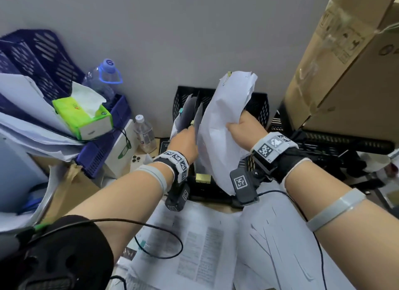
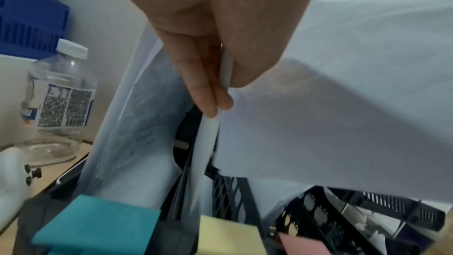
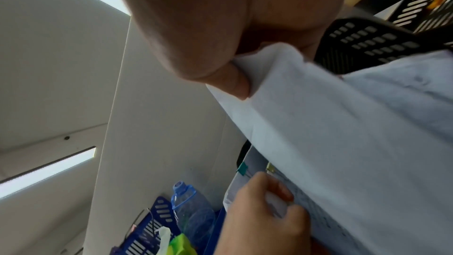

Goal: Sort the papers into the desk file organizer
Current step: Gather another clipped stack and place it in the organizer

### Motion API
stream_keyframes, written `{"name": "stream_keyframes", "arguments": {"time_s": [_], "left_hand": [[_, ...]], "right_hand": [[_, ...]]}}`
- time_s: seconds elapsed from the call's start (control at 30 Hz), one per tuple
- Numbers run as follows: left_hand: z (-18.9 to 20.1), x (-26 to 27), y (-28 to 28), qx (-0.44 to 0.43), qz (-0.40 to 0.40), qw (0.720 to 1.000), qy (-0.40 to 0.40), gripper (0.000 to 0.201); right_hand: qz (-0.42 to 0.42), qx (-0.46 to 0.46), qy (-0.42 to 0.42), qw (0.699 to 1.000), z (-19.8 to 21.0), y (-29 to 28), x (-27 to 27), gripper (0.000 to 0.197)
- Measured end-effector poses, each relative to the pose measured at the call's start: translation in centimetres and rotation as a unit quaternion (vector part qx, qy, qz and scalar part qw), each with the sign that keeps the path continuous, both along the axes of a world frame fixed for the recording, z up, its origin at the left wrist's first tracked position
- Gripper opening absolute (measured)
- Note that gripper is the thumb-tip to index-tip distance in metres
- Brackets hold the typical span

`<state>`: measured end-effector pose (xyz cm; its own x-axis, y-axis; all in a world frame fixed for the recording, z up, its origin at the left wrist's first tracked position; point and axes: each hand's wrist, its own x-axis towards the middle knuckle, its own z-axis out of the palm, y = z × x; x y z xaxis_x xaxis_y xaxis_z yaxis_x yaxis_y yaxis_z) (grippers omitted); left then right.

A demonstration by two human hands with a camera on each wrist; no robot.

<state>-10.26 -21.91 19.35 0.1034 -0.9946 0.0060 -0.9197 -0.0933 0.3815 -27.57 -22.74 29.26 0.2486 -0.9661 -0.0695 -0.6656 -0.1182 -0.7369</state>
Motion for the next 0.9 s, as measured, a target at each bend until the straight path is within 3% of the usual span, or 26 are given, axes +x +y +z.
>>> {"name": "stream_keyframes", "arguments": {"time_s": [0.17,0.27,0.37,0.47,0.6,0.73,0.9], "left_hand": [[0.9,0.6,0.0,-0.037,0.038,0.998,0.040,0.021],[0.8,0.9,0.1,-0.054,0.043,0.997,0.022,0.024],[0.6,1.1,0.2,-0.041,0.031,0.997,0.050,0.011],[0.4,1.0,0.3,-0.027,0.022,0.996,0.085,0.004],[0.7,0.6,0.6,-0.037,0.018,0.995,0.086,0.007],[0.2,0.9,0.8,-0.035,0.028,0.994,0.099,0.005],[-1.1,1.5,2.7,-0.052,-0.018,0.983,0.175,0.045]], "right_hand": [[-0.043,-0.059,0.048,0.996,-0.9,-0.5,3.6,0.038],[-0.039,0.005,0.003,0.999,-3.7,-0.7,4.9,0.052],[-0.042,0.092,0.020,0.995,-6.0,-1.5,4.7,0.013],[-0.050,0.128,-0.079,0.987,-7.2,-2.0,4.8,0.022],[-0.080,0.075,-0.140,0.984,-7.9,-1.9,4.8,0.038],[-0.032,0.135,-0.059,0.989,-10.0,-0.9,4.4,0.025],[-0.016,0.191,-0.037,0.981,-10.8,1.7,3.9,0.023]]}}
